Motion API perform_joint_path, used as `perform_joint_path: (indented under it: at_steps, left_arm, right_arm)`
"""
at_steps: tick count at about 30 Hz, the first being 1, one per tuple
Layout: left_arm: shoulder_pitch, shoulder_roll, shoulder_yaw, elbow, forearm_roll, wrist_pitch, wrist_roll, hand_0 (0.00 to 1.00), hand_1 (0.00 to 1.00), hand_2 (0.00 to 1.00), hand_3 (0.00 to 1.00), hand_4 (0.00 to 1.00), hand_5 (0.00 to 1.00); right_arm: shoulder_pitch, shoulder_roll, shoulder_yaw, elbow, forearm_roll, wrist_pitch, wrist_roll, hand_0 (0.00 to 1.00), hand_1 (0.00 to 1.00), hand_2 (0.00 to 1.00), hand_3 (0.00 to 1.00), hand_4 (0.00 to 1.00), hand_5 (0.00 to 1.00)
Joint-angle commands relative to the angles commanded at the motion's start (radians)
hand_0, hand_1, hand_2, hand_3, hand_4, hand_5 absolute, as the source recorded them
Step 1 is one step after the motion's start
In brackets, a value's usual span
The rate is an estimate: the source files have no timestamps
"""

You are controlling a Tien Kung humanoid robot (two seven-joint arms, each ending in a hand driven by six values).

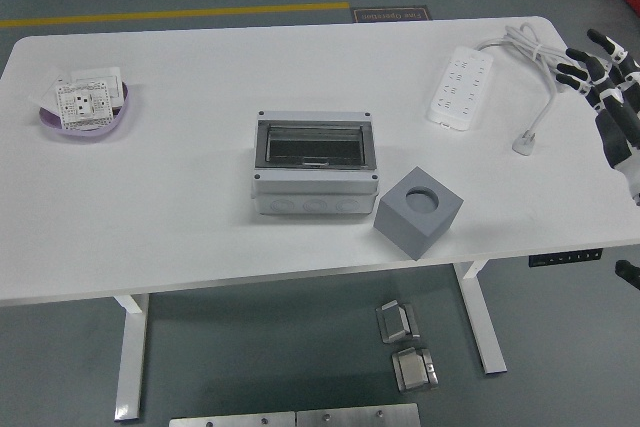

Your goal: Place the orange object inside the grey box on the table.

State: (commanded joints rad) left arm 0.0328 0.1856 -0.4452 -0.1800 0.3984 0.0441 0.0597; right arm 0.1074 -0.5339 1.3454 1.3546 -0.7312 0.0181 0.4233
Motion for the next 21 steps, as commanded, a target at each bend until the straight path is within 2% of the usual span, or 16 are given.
perform_joint_path:
  at_steps: [4, 5, 10, 11, 21]
  left_arm:
    - [0.004, 0.005, 0.028, 0.0, -0.027, 0.0, -0.003, 0.66, 0.622, 0.523, 0.564, 0.493, 0.155]
    - [0.006, 0.006, 0.031, -0.001, -0.03, 0.0, -0.003, 0.66, 0.625, 0.526, 0.567, 0.503, 0.163]
    - [0.011, 0.013, 0.032, -0.001, -0.027, 0.0, -0.001, 0.66, 0.625, 0.526, 0.567, 0.503, 0.163]
    - [0.011, 0.014, 0.03, -0.001, -0.025, 0.0, 0.0, 0.66, 0.622, 0.525, 0.565, 0.5, 0.16]
    - [0.012, 0.018, 0.059, -0.003, -0.058, 0.001, -0.009, 0.66, 0.627, 0.527, 0.568, 0.513, 0.17]
  right_arm:
    - [0.0, 0.005, -0.004, -0.002, 0.0, 0.001, 0.0, 0.812, 0.78, 0.8, 0.856, 0.822, 0.492]
    - [-0.001, 0.006, -0.004, -0.002, -0.001, 0.0, 0.0, 0.848, 0.815, 0.84, 0.866, 0.81, 0.487]
    - [0.0, 0.007, -0.01, -0.003, -0.004, 0.001, -0.002, 0.848, 0.815, 0.84, 0.866, 0.81, 0.487]
    - [0.002, 0.007, -0.012, -0.004, -0.005, 0.001, -0.002, 0.869, 0.827, 0.866, 0.885, 0.813, 0.483]
    - [0.001, 0.01, -0.017, 0.002, -0.019, -0.005, -0.005, 0.879, 0.836, 0.876, 0.898, 0.817, 0.491]
